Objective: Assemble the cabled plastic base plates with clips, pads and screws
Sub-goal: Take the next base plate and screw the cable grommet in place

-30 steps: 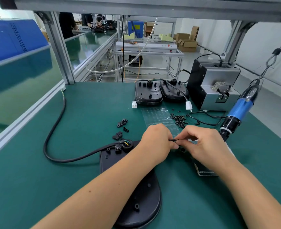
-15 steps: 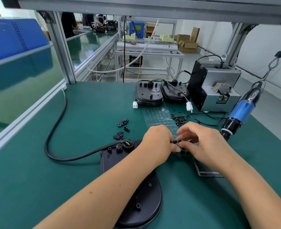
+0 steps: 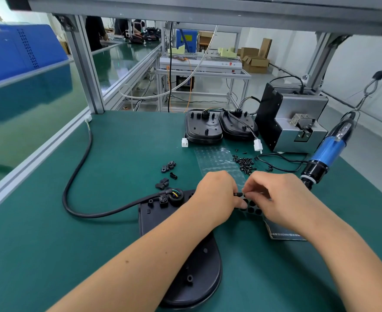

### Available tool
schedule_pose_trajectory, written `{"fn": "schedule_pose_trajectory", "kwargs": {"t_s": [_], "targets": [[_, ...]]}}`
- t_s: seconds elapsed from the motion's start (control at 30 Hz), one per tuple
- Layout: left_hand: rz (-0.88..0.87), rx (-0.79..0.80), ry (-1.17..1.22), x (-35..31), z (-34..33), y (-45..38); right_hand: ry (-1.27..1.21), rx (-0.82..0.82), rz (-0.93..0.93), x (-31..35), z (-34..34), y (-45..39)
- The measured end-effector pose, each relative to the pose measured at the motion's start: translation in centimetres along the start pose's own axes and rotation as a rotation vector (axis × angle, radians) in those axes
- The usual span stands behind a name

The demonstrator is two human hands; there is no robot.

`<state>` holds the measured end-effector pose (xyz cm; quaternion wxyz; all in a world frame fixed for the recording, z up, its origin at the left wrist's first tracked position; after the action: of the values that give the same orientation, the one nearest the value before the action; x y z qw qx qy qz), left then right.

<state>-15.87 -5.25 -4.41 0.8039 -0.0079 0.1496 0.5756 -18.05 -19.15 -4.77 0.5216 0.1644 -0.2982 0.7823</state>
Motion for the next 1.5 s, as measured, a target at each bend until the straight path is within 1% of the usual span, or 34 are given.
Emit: {"fn": "schedule_pose_trajectory", "kwargs": {"t_s": [0.1, 0.13, 0.2, 0.27, 0.33, 0.37, 0.4, 0.43, 0.53, 0.57, 0.6, 0.63, 0.7, 0.8, 1.0, 1.5], "targets": [[-0.038, 0.017, -0.096, -0.4, 0.0, 0.2, 0.064, 0.003, 0.013, 0.3, 0.2, 0.5], [-0.049, 0.026, -0.134, -0.6, 0.0, 0.2, 0.030, -0.023, 0.023, 0.5, 0.5, 0.7], [-0.079, 0.056, -0.203, -1.1, -0.1, 0.5, -0.170, -0.092, 0.025, 0.9, 1.4, 0.9], [-0.118, 0.088, -0.294, -1.8, -0.2, 1.2, -0.364, -0.133, -0.028, 1.2, 2.1, 0.9], [-0.156, 0.103, -0.355, -2.1, -0.1, 1.8, -0.564, -0.105, -0.138, 1.5, 2.2, 0.7], [-0.168, 0.086, -0.354, -1.9, 0.1, 2.1, -0.673, -0.085, -0.205, 1.6, 1.9, 0.7], [-0.170, 0.047, -0.325, -1.4, 0.6, 2.4, -0.756, -0.070, -0.268, 1.7, 1.5, 0.6], [-0.158, -0.028, -0.272, -0.4, 1.2, 2.8, -0.813, -0.060, -0.323, 1.9, 1.1, 0.6], [-0.085, -0.403, -0.035, 4.2, 3.8, 4.2, -0.906, -0.007, -0.450, 2.8, -0.3, 0.6], [-0.043, -0.507, 0.043, 6.0, 4.4, 4.6, -0.921, 0.031, -0.476, 3.3, -1.0, 0.6], [0.015, -0.572, 0.115, 7.7, 4.7, 4.8, -0.928, 0.076, -0.497, 3.8, -1.7, 0.5], [0.074, -0.592, 0.180, 9.3, 4.6, 4.9, -0.926, 0.121, -0.518, 4.4, -2.4, 0.4], [0.144, -0.553, 0.295, 11.5, 3.6, 4.7, -0.907, 0.182, -0.555, 5.5, -3.9, 0.1], [0.159, -0.496, 0.393, 12.6, 1.7, 4.5, -0.871, 0.220, -0.606, 6.3, -5.2, -0.3], [0.157, -0.500, 0.322, 12.5, -0.1, 4.0, -0.812, 0.227, -0.637, 6.5, -5.7, -0.3], [0.172, -0.483, 0.350, 12.9, -0.6, 3.9, -0.779, 0.206, -0.608, 6.8, -5.5, 0.2]]}}
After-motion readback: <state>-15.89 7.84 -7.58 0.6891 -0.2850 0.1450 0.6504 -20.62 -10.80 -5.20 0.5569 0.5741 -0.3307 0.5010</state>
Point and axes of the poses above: each hand's wrist, its own y-axis away from the middle knuckle, its own z-axis out of the back of the hand, x = y × z, the point moved 2 cm from there along -y, towards the middle knuckle, and after that the axes turned 14 degrees about -y, right-handed, at the moved point
